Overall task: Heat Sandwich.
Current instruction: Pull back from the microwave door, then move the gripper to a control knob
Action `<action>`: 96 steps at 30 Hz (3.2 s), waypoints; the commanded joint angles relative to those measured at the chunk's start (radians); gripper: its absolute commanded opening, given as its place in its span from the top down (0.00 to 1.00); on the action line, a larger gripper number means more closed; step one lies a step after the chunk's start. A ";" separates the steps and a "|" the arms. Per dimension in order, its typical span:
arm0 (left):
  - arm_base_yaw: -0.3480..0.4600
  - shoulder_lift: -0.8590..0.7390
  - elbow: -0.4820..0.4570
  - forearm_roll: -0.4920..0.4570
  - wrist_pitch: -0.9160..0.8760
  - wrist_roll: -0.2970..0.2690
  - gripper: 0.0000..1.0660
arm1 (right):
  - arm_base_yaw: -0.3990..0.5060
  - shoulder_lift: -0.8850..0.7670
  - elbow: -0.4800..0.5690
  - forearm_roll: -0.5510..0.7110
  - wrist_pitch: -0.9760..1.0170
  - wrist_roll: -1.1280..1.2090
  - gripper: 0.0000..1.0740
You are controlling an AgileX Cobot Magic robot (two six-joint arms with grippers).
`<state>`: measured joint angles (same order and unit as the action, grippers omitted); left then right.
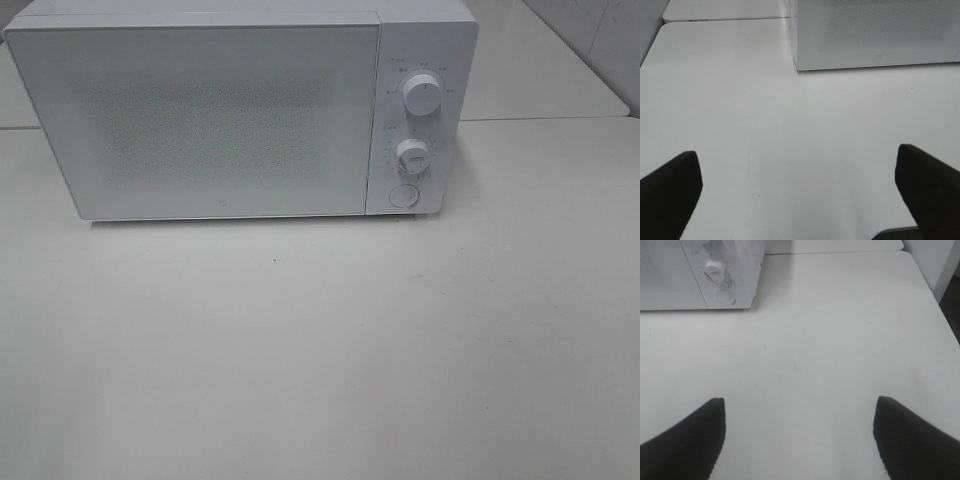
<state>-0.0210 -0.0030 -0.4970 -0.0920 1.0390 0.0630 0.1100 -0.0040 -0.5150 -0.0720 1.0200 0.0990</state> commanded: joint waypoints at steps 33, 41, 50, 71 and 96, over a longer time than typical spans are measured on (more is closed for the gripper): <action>0.002 -0.028 0.003 -0.005 0.000 0.003 0.03 | -0.004 0.641 0.017 -0.050 -0.695 -0.005 0.26; 0.002 -0.028 0.003 -0.005 0.000 0.003 0.03 | -0.004 0.811 0.017 -0.045 -0.839 0.002 0.28; 0.002 -0.028 0.003 -0.005 0.000 0.003 0.03 | -0.004 0.984 0.017 -0.080 -1.014 -0.005 0.29; 0.002 -0.028 0.003 -0.005 0.000 0.003 0.03 | 0.141 1.297 0.215 0.501 -1.748 -0.496 0.29; 0.002 -0.028 0.003 -0.005 0.000 0.003 0.03 | 0.544 1.624 0.199 0.755 -2.224 -0.375 0.29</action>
<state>-0.0210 -0.0040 -0.4970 -0.0920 1.0390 0.0630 0.6420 1.6140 -0.3070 0.6780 -1.1820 -0.2920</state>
